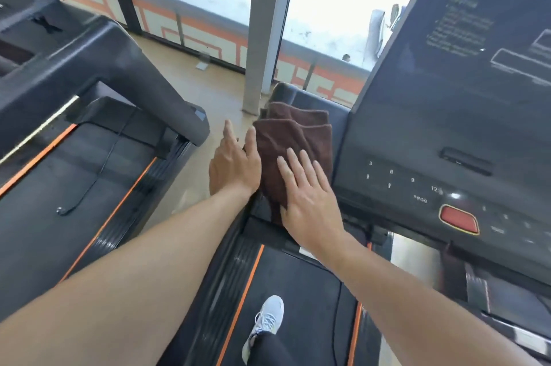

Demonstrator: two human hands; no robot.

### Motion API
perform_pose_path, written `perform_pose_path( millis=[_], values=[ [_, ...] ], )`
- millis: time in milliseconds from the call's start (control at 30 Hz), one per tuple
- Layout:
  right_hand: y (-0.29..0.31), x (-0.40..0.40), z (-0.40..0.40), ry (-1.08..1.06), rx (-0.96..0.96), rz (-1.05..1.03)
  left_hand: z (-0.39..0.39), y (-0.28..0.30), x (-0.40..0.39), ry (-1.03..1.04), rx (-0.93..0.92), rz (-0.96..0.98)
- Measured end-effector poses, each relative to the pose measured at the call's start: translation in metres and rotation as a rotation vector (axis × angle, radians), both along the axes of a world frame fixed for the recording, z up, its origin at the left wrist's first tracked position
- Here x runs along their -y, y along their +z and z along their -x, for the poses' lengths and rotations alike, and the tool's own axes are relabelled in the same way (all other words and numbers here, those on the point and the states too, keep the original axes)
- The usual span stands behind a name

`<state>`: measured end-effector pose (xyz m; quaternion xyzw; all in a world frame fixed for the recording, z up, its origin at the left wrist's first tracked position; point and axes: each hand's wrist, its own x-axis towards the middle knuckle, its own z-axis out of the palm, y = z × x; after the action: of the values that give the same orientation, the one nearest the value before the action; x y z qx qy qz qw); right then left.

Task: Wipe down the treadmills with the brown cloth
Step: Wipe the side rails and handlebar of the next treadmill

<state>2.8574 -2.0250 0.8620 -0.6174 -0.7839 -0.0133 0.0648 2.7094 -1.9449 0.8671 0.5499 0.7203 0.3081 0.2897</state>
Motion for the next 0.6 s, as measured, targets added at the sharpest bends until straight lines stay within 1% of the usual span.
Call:
perform_pose_path(
  millis=[67, 133, 233, 300, 333, 433, 467, 600],
  values=[
    [-0.003, 0.010, -0.004, -0.051, 0.049, 0.004, -0.001, -0.002, -0.002, -0.032, -0.026, 0.009],
    [-0.004, -0.003, 0.006, -0.151, 0.056, 0.016, 0.000, -0.004, -0.003, -0.035, -0.040, 0.020],
    [0.009, -0.046, 0.019, -0.321, -0.014, 0.066, 0.001, -0.004, -0.005, -0.032, -0.045, 0.053],
    [0.018, -0.072, 0.021, -0.396, -0.074, 0.134, 0.000, -0.003, -0.006, -0.031, -0.050, 0.066],
    [0.018, -0.077, 0.024, -0.419, -0.083, 0.132, 0.000, -0.002, -0.006, -0.034, -0.059, 0.073],
    [0.012, -0.071, 0.032, -0.449, -0.084, 0.047, -0.001, -0.001, -0.007, -0.054, -0.105, 0.082],
    [0.012, -0.068, 0.032, -0.444, -0.113, 0.014, -0.002, -0.001, -0.007, -0.060, -0.116, 0.082],
    [0.021, -0.082, 0.013, -0.426, -0.223, -0.011, -0.001, -0.002, -0.007, -0.052, -0.096, 0.112]
  ],
)
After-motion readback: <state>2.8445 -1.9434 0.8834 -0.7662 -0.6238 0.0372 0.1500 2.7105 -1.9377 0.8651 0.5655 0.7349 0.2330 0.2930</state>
